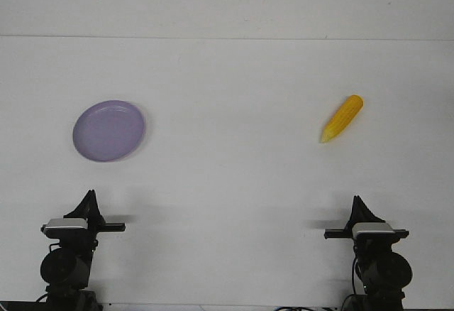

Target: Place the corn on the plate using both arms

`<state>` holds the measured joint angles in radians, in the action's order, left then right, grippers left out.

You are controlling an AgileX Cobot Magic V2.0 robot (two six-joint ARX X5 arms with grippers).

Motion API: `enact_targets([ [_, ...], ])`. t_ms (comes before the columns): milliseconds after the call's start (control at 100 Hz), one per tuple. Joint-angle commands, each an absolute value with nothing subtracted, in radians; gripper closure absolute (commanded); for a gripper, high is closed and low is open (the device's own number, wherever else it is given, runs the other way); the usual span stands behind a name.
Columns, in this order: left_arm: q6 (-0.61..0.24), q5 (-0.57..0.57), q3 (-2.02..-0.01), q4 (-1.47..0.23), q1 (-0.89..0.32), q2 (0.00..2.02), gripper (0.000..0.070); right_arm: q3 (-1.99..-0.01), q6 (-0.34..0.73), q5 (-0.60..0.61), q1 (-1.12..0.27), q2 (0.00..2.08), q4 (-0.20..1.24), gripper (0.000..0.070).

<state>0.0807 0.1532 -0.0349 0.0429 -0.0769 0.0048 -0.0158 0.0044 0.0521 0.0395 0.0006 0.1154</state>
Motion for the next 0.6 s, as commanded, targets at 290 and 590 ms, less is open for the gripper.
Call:
enact_targets([
  [290,0.089,0.152,-0.014,0.055,-0.078,0.003,0.0684,-0.013,0.015,0.053,0.039,0.001,0.105,0.0683],
  [590,-0.107,0.149,-0.014,0.054,-0.078,0.003,0.0684,-0.013,0.015,0.053,0.039,0.001,0.105,0.0683],
])
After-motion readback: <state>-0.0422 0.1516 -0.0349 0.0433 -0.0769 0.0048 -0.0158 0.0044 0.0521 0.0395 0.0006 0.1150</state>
